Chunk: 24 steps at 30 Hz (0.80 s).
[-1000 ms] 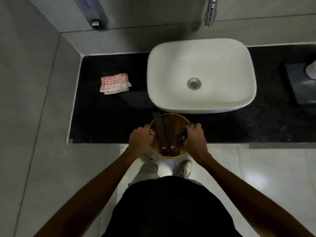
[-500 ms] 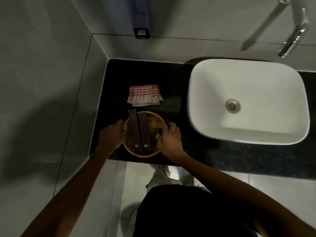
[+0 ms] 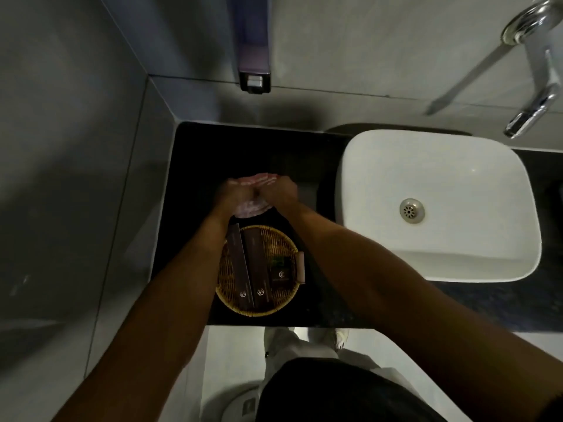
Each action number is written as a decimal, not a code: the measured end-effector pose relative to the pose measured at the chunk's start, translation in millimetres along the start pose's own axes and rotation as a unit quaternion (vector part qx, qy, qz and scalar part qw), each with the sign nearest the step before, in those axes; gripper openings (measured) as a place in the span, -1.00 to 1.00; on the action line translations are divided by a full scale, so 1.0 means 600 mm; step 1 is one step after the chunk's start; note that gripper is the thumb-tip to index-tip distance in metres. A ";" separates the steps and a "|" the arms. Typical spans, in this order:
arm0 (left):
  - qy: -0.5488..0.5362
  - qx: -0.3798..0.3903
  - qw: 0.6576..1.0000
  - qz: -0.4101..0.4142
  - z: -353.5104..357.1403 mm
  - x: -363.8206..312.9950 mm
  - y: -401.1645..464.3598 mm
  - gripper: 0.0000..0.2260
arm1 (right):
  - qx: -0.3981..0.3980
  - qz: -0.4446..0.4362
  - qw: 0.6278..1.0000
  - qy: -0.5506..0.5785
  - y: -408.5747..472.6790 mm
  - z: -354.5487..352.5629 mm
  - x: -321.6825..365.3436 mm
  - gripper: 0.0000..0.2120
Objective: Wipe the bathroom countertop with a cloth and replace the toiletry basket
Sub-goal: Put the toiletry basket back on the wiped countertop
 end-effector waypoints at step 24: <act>-0.170 0.338 0.921 0.096 0.878 -0.420 -0.392 -0.56 | -0.173 -0.058 0.939 0.291 -0.412 -0.898 -0.559 -0.77</act>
Point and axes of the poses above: each hand's wrist, its own y-axis towards the middle knuckle, its own z-axis out of the palm, x = y × z, the point moved 8 cm from there along y, towards the middle knuckle, and after that the axes turned 9 degrees about x, right-handed, at the moved point
